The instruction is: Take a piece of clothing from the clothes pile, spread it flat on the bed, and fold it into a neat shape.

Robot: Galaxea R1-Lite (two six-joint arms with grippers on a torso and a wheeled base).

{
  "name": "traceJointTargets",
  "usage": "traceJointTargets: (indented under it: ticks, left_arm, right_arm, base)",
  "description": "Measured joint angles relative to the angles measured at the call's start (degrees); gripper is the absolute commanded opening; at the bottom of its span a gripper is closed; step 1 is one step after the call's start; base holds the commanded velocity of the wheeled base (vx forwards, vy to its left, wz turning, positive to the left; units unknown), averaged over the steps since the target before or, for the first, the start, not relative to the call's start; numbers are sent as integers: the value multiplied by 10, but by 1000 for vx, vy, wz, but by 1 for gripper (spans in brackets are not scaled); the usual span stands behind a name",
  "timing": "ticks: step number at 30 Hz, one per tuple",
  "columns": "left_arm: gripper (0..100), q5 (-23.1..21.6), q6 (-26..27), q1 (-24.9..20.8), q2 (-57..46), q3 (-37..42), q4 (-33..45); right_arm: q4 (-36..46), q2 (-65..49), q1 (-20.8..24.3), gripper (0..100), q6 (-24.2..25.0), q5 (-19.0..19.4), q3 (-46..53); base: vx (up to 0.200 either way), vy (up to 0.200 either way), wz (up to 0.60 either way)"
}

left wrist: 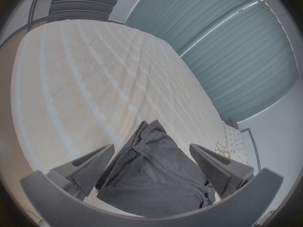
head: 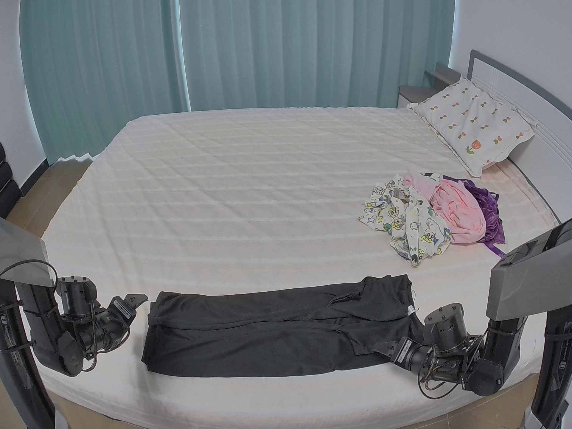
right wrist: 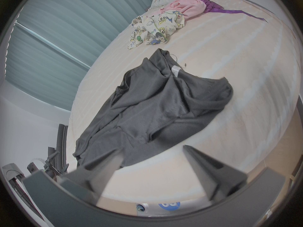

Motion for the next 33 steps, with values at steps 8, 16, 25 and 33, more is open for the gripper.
traceJointTargets:
  ticks: [8,16,25,33]
  left_arm:
    - [100,0,0,0,0,0,0]
    - [100,0,0,0,-1,0,0]
    - [100,0,0,3,-1,-1,0]
    - [100,0,0,4,-1,-1,0]
  right_arm:
    - [-5,-4,-34,100,-24,0,-5]
    - [-6,31,-70,100,-27,2,-65]
    - [-1,64,-80,0,-26,-2,-107]
    - [-18,57,-80,0,-26,-27,-69]
  base:
    - [0,0,0]
    - [0,0,0]
    - [0,0,0]
    - [0,0,0]
